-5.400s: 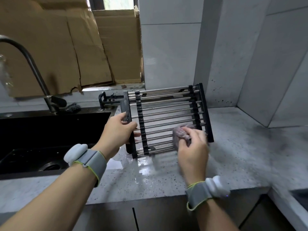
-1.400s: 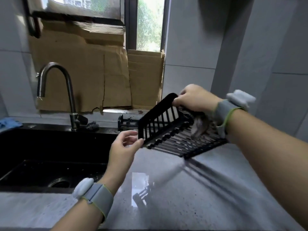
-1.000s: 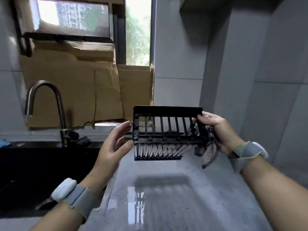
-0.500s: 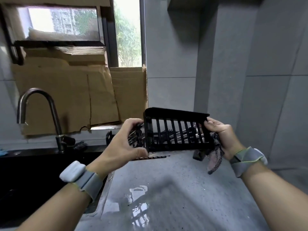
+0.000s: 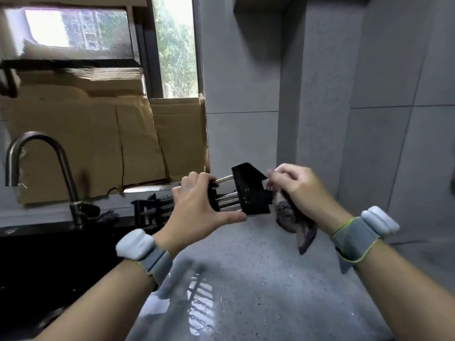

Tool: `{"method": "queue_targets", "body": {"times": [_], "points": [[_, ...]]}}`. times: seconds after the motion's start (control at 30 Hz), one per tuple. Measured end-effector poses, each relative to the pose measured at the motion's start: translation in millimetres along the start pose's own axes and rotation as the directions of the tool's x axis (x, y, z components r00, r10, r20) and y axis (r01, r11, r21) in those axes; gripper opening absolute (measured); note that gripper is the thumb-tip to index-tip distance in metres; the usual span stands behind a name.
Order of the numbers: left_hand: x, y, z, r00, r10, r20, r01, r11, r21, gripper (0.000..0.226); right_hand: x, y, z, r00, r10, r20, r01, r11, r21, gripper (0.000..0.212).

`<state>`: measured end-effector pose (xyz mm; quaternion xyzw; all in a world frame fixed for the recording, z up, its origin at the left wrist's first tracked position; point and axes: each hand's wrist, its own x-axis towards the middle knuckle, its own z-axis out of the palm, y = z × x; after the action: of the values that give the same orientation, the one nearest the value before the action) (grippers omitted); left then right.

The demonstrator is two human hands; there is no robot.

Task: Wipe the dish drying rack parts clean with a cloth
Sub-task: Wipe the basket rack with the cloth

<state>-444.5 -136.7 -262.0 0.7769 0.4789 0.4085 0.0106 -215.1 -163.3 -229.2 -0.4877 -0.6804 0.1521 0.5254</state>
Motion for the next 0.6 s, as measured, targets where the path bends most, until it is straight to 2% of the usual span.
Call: {"method": "queue_targets", "body": {"times": [0.07,0.13,0.2,0.27,0.33,0.43,0.53,0.6], "points": [[6.2,7.9,11.5,0.999,0.044,-0.029,-0.039,0.99,0.136,0.097,-7.0,-13.9,11.6,0.994,0.063,0.086,-0.052,0.991,-0.125,0.038],[10.3,15.0,21.3,0.999,0.043,-0.019,-0.038,0.978,0.203,0.095,-10.6,-16.4,20.8,0.99,0.13,0.056,-0.111,0.959,-0.26,0.041],[12.4,20.7,27.3,0.999,0.048,0.024,-0.053,0.971,0.234,0.09,-11.5,-10.0,25.0,0.993,0.121,0.0,-0.112,0.921,-0.373,0.04],[11.3,23.1,28.4,0.995,0.064,0.075,-0.079,0.97,0.229,0.084,-12.6,-0.1,24.9,0.995,0.102,-0.008,-0.097,0.918,-0.384,0.037],[9.8,22.7,27.6,0.987,0.074,0.144,-0.103,0.975,0.199,0.07,-14.3,13.3,22.7,0.995,0.096,-0.001,-0.091,0.94,-0.328,0.03],[6.7,26.9,28.5,0.962,0.103,0.252,-0.144,0.978,0.151,0.049,-16.7,39.9,17.7,0.986,0.166,-0.011,-0.166,0.982,-0.091,0.033],[8.9,31.7,22.5,0.95,0.102,0.294,-0.13,0.988,0.079,0.041,-16.7,60.5,12.8,0.974,0.227,-0.008,-0.226,0.97,0.092,0.034],[12.5,27.9,12.9,0.942,0.08,0.325,-0.128,0.983,0.129,0.038,-19.7,66.3,9.2,0.966,0.26,-0.009,-0.254,0.95,0.181,0.031]]}}
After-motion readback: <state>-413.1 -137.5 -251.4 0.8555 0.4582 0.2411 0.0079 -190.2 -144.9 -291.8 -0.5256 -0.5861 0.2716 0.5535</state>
